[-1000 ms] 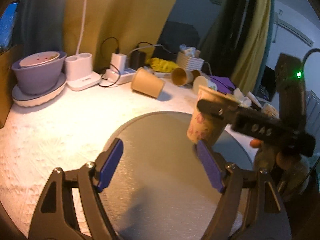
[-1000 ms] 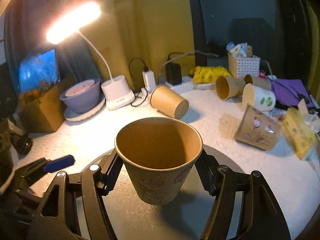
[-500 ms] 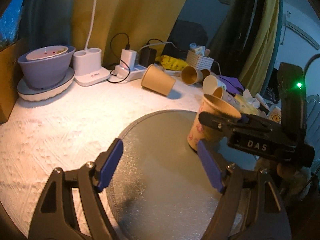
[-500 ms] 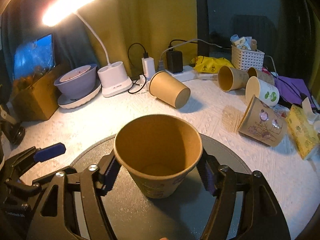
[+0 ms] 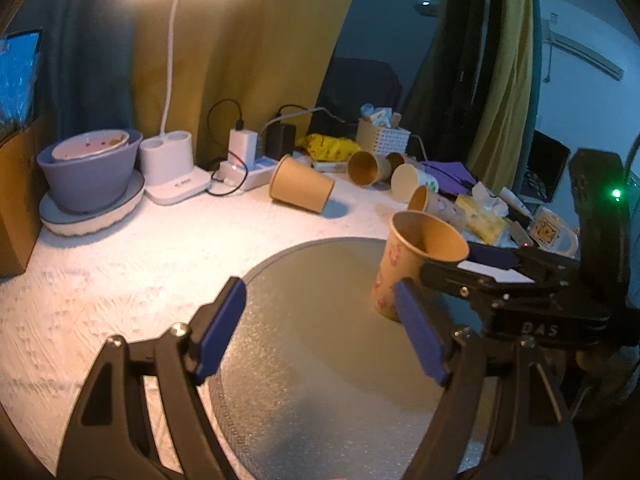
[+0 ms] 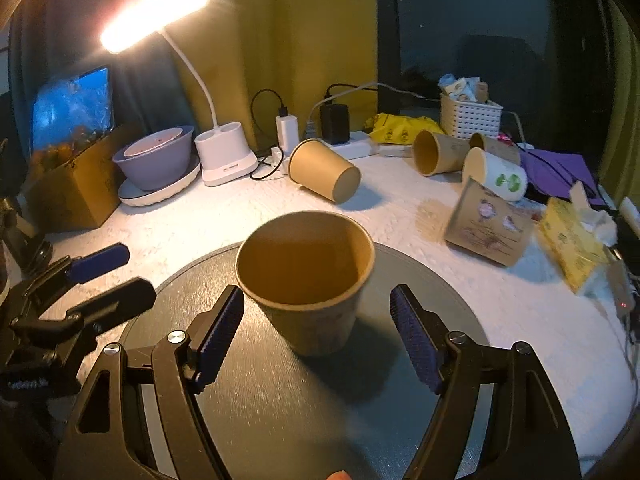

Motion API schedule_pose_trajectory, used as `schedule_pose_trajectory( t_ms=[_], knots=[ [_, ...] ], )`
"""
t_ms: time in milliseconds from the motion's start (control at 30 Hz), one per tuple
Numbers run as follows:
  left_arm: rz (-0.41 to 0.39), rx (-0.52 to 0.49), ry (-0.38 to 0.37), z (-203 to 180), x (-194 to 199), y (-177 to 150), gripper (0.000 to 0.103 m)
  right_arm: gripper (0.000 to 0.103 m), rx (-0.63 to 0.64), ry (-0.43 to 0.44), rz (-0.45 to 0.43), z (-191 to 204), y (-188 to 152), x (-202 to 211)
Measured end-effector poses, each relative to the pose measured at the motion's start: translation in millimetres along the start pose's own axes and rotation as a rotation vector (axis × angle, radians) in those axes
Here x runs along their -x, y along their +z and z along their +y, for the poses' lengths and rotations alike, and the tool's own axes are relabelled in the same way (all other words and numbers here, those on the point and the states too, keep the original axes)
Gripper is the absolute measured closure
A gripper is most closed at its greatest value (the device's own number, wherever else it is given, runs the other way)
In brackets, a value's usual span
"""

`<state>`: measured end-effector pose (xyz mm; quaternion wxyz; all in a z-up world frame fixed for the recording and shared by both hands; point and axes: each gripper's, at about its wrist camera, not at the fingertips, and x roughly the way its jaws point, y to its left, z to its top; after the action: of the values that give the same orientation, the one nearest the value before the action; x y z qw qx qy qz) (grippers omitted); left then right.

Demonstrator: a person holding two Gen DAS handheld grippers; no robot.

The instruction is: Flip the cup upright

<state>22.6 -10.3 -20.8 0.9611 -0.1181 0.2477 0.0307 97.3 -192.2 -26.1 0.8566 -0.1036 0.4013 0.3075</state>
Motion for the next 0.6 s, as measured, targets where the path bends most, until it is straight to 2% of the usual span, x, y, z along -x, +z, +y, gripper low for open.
schedule_pose_trajectory(
  t_ms=[600],
  knots=[
    [-0.093,-0.172,-0.117,-41,24,-8,0.025,0.025,-0.059,-0.064,-0.050,-14,-46,65]
  ],
)
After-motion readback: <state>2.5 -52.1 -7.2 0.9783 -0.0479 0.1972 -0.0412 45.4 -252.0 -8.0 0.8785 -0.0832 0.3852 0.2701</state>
